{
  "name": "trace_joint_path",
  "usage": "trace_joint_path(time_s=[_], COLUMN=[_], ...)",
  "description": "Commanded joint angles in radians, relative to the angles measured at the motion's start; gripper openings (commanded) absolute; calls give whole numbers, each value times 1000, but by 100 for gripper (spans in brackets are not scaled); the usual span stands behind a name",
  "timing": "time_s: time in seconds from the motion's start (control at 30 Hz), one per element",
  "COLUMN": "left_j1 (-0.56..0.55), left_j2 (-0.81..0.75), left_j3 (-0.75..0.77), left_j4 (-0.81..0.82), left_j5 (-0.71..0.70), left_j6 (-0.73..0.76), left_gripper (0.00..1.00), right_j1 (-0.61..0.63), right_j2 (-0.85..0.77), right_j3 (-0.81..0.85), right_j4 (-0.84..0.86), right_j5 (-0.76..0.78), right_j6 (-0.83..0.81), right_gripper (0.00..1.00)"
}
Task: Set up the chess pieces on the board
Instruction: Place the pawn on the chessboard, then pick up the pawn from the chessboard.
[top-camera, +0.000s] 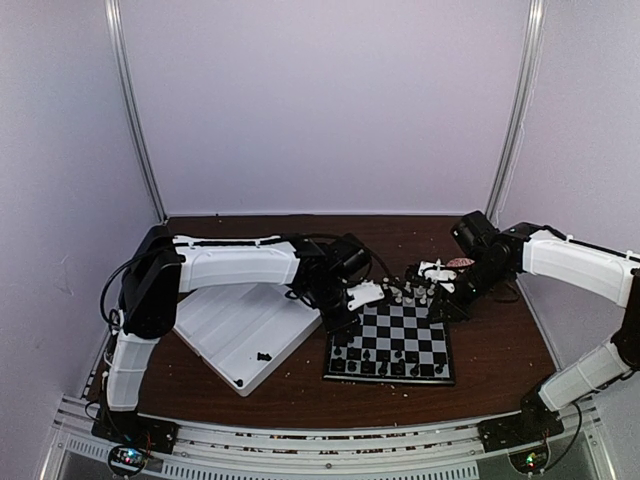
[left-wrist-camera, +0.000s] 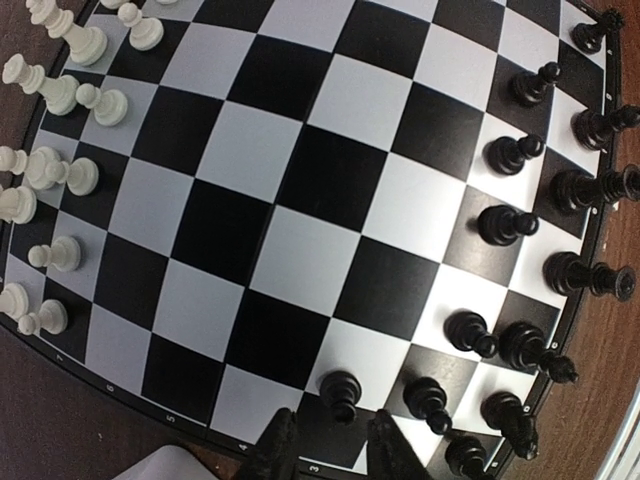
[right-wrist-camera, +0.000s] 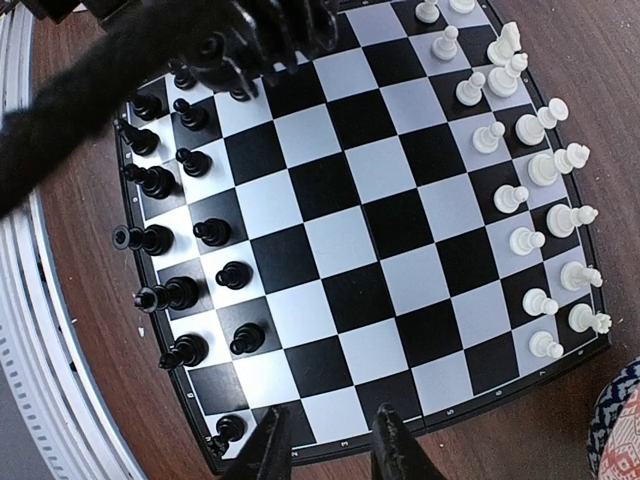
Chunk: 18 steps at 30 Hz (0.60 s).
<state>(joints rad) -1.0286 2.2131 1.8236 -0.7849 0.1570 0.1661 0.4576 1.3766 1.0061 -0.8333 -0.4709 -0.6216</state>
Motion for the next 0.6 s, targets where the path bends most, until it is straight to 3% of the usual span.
trace_joint_path(time_s=[0.0,0.17,0.3,0.57], left_j1=[-4,37,142,258], left_j2=[-61,-196,-381,-649], left_j3=[12,-75,-281,-573], left_j4=[28,102,247,426], left_j5=[-6,-101,-109,-228], left_j6=[-4,-112,-282,-469], left_gripper=[25,27,31,34], right_j1=[-3,58,118,273], right_j2=[-4,40,129,380], right_j3=[35,83,181,402], right_j4=[-11,-18,-28,-65], right_j5=[-4,16,-11,35], right_j6=[-3,-18,-6,26], right_gripper=[29,31,32,37])
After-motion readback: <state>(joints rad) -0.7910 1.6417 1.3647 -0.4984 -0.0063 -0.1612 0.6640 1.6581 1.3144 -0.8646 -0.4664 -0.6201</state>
